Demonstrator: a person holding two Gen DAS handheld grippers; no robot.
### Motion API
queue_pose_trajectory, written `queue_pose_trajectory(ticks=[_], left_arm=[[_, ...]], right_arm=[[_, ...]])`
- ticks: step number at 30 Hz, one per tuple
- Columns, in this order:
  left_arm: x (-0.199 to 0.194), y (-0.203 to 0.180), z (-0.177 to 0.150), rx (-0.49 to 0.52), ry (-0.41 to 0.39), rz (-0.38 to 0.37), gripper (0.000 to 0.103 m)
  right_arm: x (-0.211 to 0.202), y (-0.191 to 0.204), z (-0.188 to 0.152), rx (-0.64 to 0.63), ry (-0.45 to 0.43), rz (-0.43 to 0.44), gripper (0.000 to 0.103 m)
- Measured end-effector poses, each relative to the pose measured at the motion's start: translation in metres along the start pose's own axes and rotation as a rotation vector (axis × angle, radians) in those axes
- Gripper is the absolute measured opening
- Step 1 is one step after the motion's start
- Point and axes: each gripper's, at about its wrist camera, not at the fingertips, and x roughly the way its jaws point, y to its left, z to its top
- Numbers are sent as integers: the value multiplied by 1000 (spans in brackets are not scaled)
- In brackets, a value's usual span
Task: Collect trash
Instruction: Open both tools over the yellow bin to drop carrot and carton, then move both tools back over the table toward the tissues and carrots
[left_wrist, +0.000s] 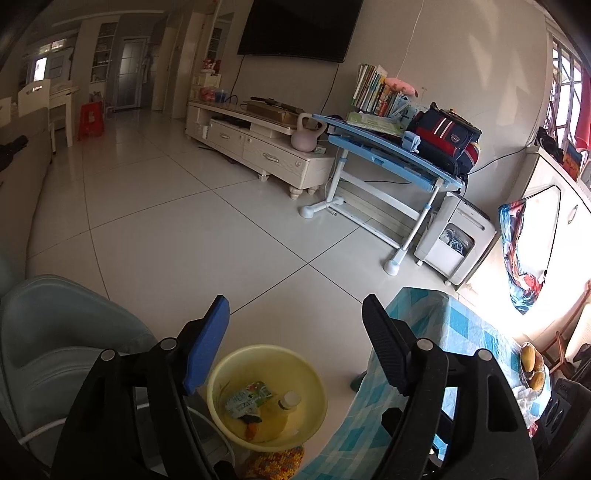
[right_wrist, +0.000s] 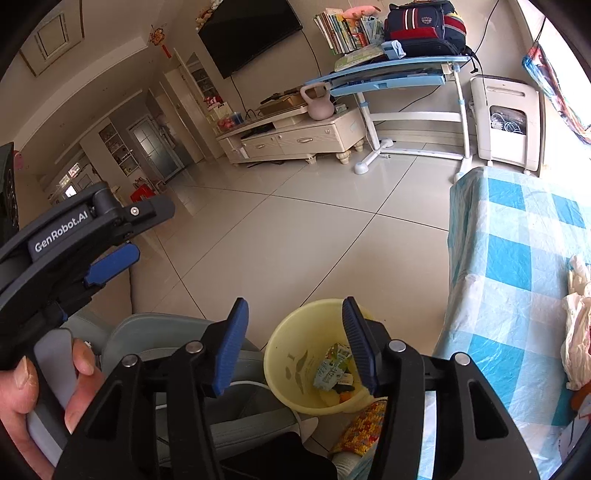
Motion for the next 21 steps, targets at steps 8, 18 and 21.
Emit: queue_pose_trajectory(ticks=[8, 18, 21], left_arm=[[-8, -6, -1, 17, -1, -15, 74], [-22, -26, -9, 88, -29, -42, 76], [-28, -39, -14, 140, -44, -54, 76]], right_arm=[[-31, -10, -13, 16, -27, -41, 57], [-61, -18, -41, 6, -34, -90, 62], [-76, -29, -51, 12, -37, -122, 62]])
